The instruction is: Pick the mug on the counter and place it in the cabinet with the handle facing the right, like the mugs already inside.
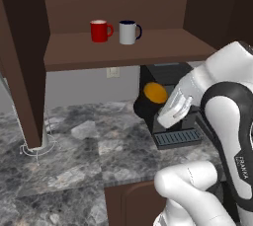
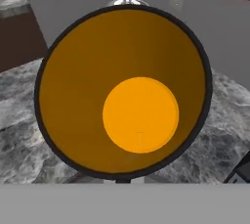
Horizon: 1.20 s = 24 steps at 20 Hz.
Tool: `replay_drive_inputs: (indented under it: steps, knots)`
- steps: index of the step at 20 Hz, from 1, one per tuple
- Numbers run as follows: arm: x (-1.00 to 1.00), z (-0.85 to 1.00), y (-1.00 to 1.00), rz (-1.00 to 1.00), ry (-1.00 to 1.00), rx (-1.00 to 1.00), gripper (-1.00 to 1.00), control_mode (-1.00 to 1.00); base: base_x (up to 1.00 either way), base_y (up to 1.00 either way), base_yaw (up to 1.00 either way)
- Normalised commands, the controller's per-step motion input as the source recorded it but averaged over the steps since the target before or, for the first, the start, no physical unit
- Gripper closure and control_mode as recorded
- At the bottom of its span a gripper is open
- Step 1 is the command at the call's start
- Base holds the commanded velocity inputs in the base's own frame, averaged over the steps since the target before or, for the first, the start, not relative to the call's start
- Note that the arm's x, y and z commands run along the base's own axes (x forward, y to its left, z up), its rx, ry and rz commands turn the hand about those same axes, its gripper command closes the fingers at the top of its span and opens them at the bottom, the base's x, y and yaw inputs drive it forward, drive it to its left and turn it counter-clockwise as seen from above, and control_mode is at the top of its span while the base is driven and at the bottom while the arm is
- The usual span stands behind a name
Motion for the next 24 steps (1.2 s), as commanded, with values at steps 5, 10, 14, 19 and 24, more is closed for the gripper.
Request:
replay_drive_inputs:
  steps: [5,10,14,19,24]
  knots:
    - [0.18,0.27,-0.34,0.08,-0.03,0.31,1.00,-1.00,0.00,0.00,0.00]
    - [0.02,0.66,0.01,0.08,0.00,0.11,1.00,-1.00,0.00,0.00,0.00]
    - [0.00,0.80,0.09,0.06,0.00,0.01,1.00,-1.00,0.00,0.00,0.00]
    - [0.07,0.42,0.02,0.03,-0.03,-0.09,1.00,-1.00,0.00,0.00,0.00]
    - [0.37,-0.11,-0.01,0.01,-0.04,-0.11,1.00,-1.00,0.00,0.00,0.00]
